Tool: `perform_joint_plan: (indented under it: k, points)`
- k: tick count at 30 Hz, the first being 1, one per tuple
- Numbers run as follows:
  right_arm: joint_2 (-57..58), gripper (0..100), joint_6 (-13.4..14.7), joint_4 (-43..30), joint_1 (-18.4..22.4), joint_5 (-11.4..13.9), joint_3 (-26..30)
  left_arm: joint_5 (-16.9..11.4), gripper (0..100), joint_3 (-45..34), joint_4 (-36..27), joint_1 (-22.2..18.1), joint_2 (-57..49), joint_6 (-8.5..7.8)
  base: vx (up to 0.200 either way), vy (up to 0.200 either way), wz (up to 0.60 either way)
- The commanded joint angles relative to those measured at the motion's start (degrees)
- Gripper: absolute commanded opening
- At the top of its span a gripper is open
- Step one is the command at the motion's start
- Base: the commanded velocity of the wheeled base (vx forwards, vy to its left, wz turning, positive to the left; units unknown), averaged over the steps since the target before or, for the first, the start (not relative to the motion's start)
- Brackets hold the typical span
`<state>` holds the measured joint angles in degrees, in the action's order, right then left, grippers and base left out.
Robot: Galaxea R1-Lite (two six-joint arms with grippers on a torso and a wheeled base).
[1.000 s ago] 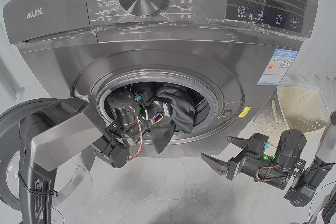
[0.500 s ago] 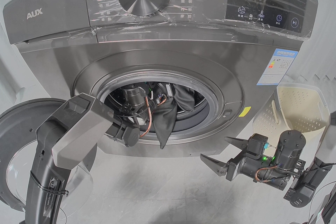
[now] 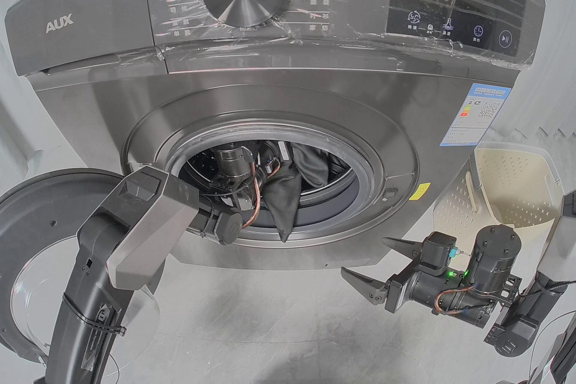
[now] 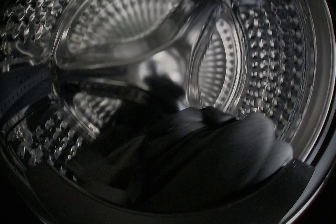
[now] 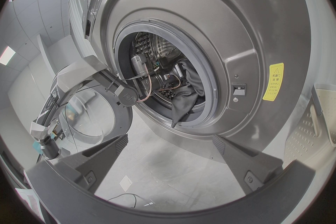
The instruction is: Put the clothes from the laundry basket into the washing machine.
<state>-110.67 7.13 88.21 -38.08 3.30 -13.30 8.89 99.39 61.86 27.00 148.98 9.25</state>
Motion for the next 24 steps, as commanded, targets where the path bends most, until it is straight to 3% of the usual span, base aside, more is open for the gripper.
perform_joint_plan:
  k: [1,4,11,22,23,24]
  points:
    - [-0.3,100,0.1,0.0,-0.1,0.0,0.0,0.1,100,-6.8,-3.7,0.5,-3.3,1.03,0.0,0.0,0.0]
    - [-0.3,100,0.0,0.0,-0.1,0.0,-0.1,-0.7,100,-12.0,-8.5,0.9,-6.8,2.26,0.0,0.0,0.0]
    - [-0.3,100,0.0,0.0,-0.3,-0.1,-0.1,-3.1,100,-18.3,-14.2,1.5,-10.6,2.0,0.0,0.0,0.0]
    - [-0.5,100,0.1,0.0,-0.6,-0.1,-0.2,-3.4,100,-18.3,-14.5,2.4,-7.5,1.29,0.0,0.0,0.0]
    - [-0.5,100,0.1,0.0,-0.6,-0.1,-0.2,-3.4,0,-18.1,-14.5,2.4,-7.4,1.29,0.0,0.0,0.0]
    - [-0.6,100,0.1,0.0,-0.6,-0.1,-0.2,-3.4,0,-17.1,-14.3,2.4,-6.9,1.38,0.0,0.0,0.0]
